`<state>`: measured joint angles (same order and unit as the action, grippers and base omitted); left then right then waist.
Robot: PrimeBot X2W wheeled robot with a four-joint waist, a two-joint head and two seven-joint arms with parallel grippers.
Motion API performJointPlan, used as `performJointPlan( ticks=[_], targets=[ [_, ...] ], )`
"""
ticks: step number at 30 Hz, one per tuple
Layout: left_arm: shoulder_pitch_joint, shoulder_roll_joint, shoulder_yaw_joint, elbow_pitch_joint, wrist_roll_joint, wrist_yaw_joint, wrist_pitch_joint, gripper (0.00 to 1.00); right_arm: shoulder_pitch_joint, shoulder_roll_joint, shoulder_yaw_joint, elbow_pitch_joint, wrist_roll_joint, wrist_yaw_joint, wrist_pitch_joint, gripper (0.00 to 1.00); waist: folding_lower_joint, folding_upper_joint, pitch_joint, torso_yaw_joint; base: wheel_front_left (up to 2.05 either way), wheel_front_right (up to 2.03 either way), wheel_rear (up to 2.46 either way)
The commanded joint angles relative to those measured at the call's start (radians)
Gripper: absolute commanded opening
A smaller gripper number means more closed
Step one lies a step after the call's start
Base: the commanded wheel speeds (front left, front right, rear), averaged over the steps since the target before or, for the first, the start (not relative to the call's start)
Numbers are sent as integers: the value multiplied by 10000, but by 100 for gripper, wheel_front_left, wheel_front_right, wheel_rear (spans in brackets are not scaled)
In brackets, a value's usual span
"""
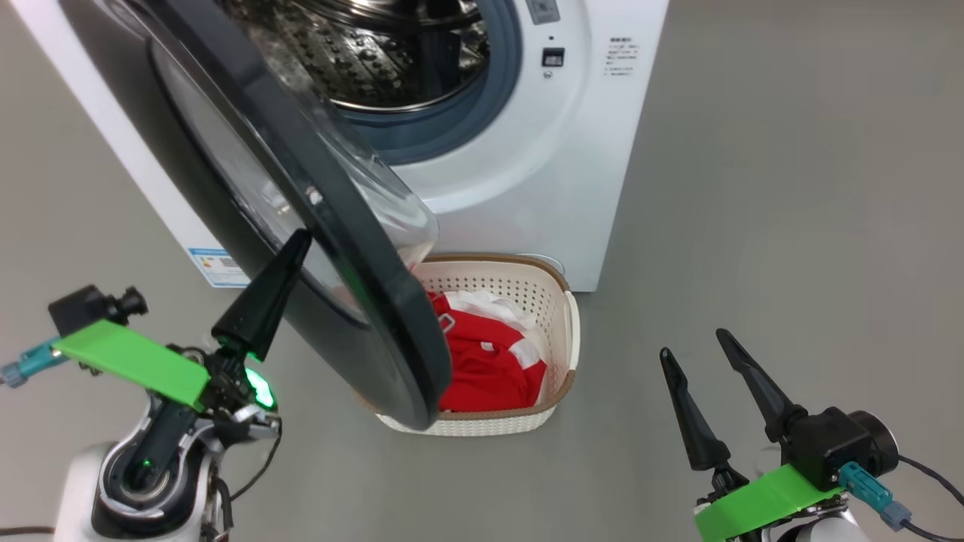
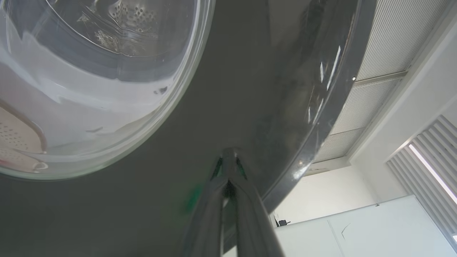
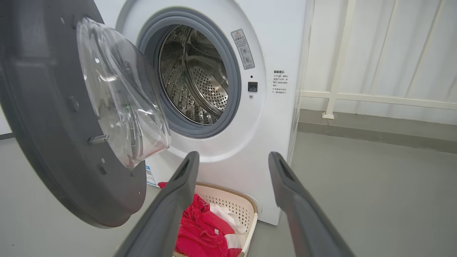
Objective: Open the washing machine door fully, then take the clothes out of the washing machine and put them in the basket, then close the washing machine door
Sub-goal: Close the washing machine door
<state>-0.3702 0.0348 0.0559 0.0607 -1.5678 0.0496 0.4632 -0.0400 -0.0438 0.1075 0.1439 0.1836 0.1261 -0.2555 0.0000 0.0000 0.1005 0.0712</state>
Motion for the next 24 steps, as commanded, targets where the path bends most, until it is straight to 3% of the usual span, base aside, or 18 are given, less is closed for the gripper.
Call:
performJointPlan(
  ticks=[1,24],
  targets=[
    [-452,155,185,-240,-10,-181,-51,0,-387,-64,247,-261,-37,46,-63,100,0,0,160,-174,0,0,0],
    [-2129,154,-183,362,-1209,-327,-947,0,-907,-64,239,-273,-29,46,-63,100,0,0,1133,-1314,0,0,0]
  ],
)
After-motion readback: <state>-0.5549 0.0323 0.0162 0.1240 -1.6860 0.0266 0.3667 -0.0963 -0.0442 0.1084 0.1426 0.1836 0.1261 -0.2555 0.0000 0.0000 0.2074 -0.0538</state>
